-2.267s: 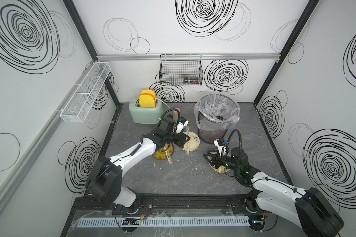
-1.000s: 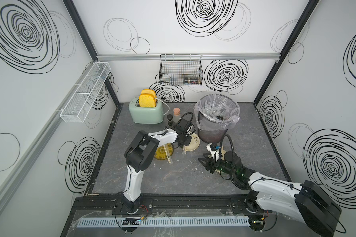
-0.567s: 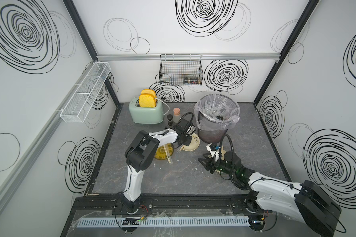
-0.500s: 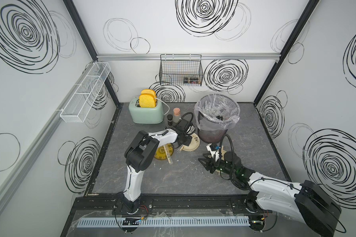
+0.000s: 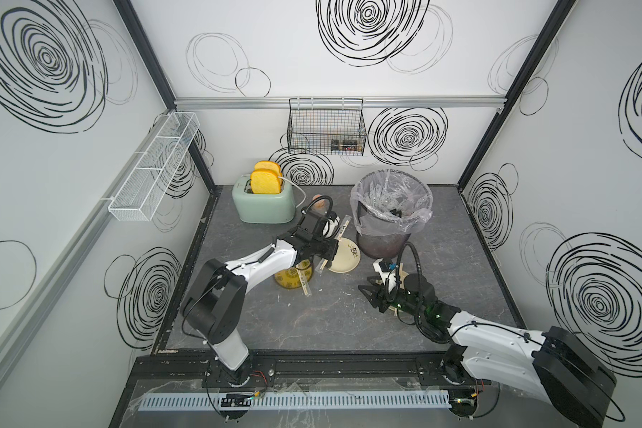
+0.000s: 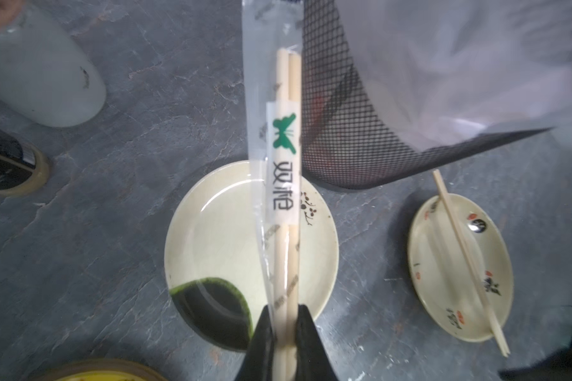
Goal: Remove the packaging of disposable chopsticks
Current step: Pick up the disposable chopsticks from the plate.
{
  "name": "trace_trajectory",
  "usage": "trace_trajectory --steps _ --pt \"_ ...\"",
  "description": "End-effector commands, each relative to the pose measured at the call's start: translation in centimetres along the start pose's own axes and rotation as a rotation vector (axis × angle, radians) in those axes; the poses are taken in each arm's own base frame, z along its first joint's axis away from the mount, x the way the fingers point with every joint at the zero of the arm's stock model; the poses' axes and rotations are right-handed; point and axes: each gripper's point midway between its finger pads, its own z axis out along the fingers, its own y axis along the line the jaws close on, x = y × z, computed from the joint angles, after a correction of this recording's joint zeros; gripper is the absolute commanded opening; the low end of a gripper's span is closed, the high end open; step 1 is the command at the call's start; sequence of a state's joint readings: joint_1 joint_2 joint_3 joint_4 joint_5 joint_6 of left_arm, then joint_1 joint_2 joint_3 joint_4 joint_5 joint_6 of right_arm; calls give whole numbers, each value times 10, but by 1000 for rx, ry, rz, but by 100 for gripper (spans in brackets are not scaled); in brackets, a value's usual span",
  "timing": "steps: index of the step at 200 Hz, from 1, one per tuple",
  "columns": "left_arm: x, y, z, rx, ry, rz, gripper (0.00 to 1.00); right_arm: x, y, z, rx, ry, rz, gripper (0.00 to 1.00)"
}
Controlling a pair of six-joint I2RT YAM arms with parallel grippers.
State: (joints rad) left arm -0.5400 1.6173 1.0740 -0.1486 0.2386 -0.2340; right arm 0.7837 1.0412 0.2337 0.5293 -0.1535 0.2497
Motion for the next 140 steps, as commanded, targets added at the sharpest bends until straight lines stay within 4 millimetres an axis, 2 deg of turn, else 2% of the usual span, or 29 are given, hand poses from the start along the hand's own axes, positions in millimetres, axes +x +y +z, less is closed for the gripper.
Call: trace_trajectory --steps 1,22,48,92,117,140 --pt "-30 -25 -40 147 -166 -11 0 -19 7 -5 -25 -47 5 52" --pt "-43 -39 -73 259 -253 -4 0 -35 16 -10 -49 -62 13 52" --pt "-61 -52 -103 376 -335 -1 0 -62 27 -18 -77 -109 15 54" --pt "-90 -71 -154 561 -551 5 0 -111 60 -25 -225 -187 59 56" --pt "-89 -88 -169 732 -601 -20 0 -133 72 -17 -284 -192 137 56" --pt "-78 -88 -176 810 -617 -65 0 -144 84 -3 -350 -150 170 56"
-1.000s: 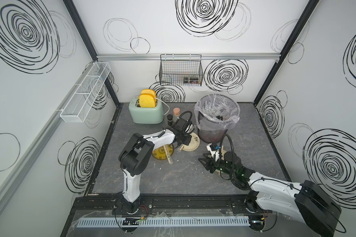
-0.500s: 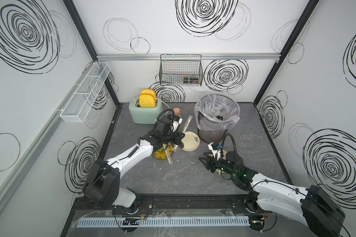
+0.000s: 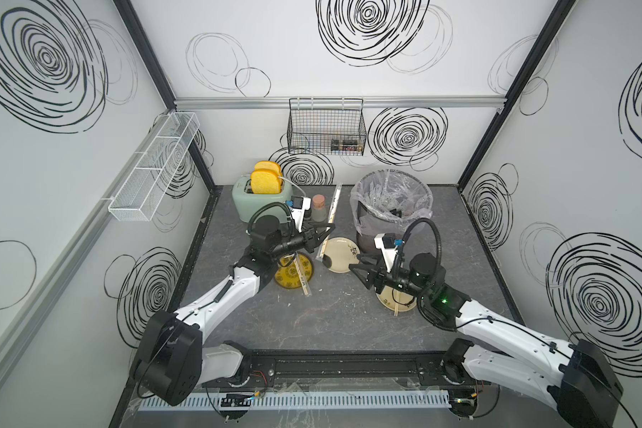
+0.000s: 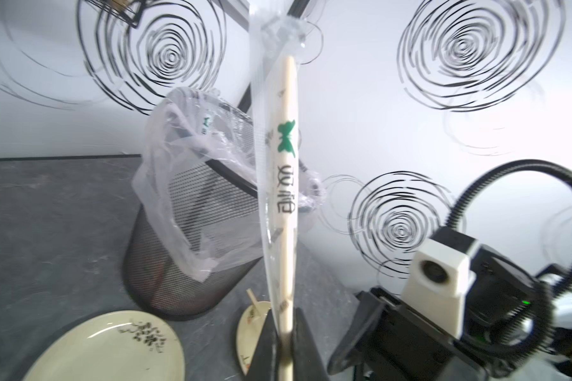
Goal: Remove the packaging of disposable chopsticks
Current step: Pick up the disposable chopsticks from the plate, then remove the packet bag from the disposable chopsticks.
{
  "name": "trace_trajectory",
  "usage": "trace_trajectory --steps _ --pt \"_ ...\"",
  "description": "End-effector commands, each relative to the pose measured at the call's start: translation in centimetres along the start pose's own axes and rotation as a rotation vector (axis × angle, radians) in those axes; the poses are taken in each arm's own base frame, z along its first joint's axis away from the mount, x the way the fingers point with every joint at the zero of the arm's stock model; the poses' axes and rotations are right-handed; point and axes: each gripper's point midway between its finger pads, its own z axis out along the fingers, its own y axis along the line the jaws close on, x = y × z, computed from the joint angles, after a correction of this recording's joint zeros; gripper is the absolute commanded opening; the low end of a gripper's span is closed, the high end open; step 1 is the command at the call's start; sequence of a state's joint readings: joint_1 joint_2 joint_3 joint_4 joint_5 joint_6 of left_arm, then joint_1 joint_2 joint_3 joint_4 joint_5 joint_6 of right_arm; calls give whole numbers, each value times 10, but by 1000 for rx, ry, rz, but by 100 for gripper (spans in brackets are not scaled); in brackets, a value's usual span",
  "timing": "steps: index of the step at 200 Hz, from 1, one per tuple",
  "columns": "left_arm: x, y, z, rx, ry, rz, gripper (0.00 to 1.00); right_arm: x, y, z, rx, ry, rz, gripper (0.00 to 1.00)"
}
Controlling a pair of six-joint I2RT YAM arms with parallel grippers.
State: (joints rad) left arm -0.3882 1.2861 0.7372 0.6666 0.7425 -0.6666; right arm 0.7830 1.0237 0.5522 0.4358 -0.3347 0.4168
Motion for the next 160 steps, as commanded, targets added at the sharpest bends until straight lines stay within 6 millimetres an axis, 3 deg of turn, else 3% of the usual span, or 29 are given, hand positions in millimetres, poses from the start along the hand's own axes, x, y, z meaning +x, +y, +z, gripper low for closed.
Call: trace_trajectory --steps 1,79,160 --pt "-18 -38 -12 199 -89 -13 0 -15 19 14 -99 14 75 56" --pt "-15 -37 -17 149 -62 34 0 -34 42 51 -244 23 134 56" --pt "-10 -43 -15 163 -40 54 0 -26 47 75 -280 56 156 48"
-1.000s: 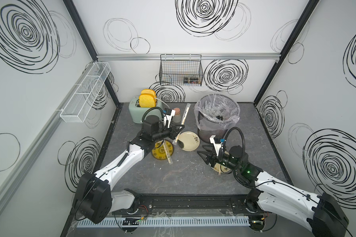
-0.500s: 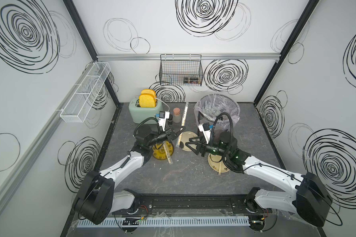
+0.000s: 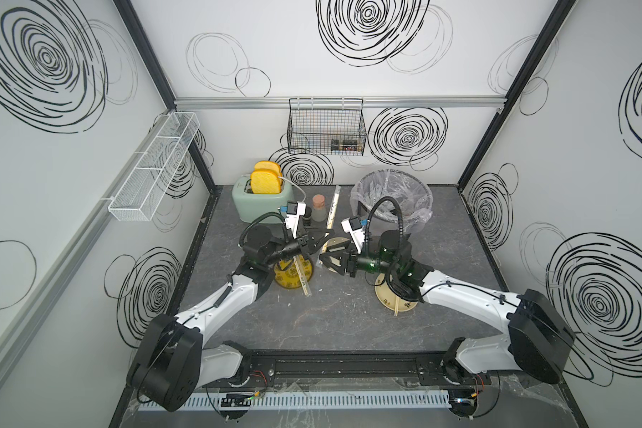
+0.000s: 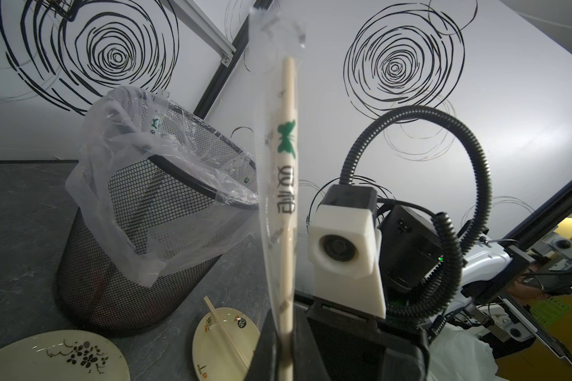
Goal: Remove the packaging of disposable chopsticks
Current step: Remove the packet bag from the disposable chopsticks.
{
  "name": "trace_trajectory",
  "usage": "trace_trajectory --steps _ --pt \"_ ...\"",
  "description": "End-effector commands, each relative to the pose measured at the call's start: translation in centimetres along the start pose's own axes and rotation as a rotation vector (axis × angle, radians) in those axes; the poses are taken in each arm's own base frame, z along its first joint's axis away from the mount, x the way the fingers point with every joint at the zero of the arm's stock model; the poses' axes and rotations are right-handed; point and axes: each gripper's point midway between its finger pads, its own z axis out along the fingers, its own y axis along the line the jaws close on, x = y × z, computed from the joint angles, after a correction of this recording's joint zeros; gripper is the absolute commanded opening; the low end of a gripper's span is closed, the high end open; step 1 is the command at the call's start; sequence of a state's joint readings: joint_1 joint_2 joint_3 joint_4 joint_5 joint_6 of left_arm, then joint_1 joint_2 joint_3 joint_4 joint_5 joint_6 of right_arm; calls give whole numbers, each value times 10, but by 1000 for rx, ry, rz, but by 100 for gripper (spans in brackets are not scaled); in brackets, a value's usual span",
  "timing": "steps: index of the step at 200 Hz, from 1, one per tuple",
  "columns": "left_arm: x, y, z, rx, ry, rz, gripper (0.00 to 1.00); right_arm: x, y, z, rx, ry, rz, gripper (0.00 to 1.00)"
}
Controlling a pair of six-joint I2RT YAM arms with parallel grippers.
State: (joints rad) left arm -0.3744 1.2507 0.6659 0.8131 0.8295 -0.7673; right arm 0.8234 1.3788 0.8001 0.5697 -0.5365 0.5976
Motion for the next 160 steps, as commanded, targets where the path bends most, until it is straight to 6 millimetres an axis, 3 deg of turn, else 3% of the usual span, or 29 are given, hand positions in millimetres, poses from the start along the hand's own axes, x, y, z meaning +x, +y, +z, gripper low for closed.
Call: trace_trajectory --steps 1,66,97,136,145,160 --pt "-14 -22 0 59 -25 78 0 -14 15 5 -59 -34 -15 48" --pt "-13 -22 1 58 -18 82 1 -16 10 6 -39 -48 -18 38" --pt "-10 -21 2 53 -7 90 2 -16 7 7 -32 -49 -16 23" --pt "-13 -25 1 58 -14 108 24 -13 4 2 -20 -43 -18 1" --pt "-14 -26 0 60 -18 115 30 -12 3 -1 -17 -39 -25 0" --pt "-17 -27 -2 57 -30 132 33 -8 0 -7 -6 -31 -40 0"
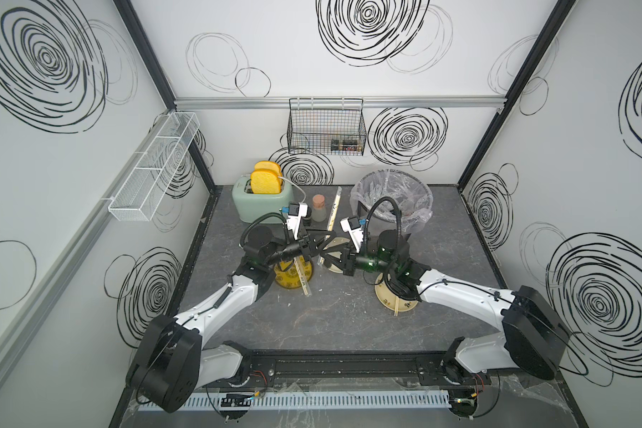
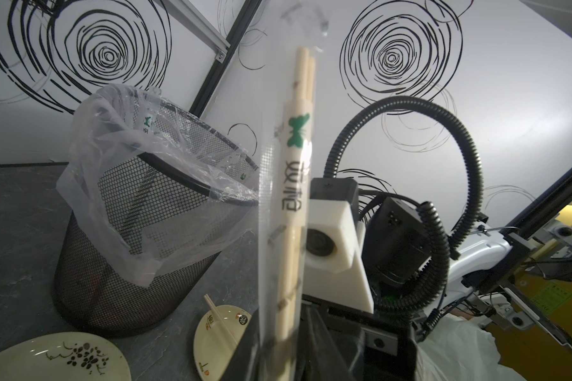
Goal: Remove the packaging of disposable chopsticks
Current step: Remove the packet bag from the disposable chopsticks.
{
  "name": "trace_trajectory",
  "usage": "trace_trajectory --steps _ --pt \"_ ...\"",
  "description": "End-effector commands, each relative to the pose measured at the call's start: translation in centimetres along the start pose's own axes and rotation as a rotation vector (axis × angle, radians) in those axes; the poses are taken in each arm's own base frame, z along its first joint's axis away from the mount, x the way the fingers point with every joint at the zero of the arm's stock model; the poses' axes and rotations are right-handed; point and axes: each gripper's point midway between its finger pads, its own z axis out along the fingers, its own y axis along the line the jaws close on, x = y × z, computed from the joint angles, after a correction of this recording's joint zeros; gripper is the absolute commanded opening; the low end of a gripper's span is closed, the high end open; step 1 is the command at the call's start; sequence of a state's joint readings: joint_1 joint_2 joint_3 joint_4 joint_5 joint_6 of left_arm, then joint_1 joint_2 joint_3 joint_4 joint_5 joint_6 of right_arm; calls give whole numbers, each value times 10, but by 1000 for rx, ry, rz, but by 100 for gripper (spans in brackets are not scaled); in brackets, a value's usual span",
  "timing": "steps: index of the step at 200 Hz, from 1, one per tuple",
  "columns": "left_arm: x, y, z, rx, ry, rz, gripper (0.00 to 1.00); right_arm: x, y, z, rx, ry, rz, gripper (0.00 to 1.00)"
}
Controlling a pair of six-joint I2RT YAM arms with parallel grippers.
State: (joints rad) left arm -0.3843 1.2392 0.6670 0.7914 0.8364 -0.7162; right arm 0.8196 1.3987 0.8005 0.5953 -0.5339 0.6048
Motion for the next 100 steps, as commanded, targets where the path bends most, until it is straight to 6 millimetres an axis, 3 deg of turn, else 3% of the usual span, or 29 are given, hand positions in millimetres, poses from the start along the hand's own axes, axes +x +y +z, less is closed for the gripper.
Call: trace_trajectory --steps 1,34,100 --pt "-22 -22 -3 46 -47 90 33 -7 4 -10 -7 -22 -46 0" --pt "-29 -25 -7 46 -64 122 41 0 1 -26 -19 31 -141 0" --pt "-36 -16 12 -31 87 254 58 29 -35 -44 85 131 -385 0"
